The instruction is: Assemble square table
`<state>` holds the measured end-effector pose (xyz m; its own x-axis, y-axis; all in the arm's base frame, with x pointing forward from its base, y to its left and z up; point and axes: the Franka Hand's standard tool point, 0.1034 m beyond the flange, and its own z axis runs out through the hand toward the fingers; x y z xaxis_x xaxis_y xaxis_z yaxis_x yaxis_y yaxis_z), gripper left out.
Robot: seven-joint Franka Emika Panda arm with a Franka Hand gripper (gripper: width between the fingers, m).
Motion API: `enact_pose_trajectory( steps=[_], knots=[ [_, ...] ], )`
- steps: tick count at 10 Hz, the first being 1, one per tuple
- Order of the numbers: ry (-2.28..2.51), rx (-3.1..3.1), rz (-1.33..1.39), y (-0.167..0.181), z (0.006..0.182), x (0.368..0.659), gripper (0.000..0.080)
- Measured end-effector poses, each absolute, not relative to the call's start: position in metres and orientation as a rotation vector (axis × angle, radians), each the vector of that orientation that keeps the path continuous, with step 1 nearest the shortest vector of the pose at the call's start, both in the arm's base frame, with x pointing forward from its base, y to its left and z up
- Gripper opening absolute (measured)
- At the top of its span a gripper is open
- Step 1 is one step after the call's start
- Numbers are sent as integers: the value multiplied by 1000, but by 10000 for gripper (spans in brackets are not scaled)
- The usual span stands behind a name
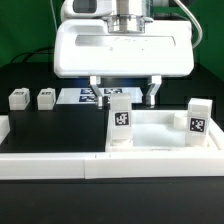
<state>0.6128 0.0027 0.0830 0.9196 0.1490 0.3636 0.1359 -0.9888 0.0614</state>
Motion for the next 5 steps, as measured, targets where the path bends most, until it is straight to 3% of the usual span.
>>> enact_pose_trajectory(
  steps=[1,5],
  knots=[
    [226,3044,581,3,83,613,624],
    [226,3044,580,3,83,613,648]
  ],
)
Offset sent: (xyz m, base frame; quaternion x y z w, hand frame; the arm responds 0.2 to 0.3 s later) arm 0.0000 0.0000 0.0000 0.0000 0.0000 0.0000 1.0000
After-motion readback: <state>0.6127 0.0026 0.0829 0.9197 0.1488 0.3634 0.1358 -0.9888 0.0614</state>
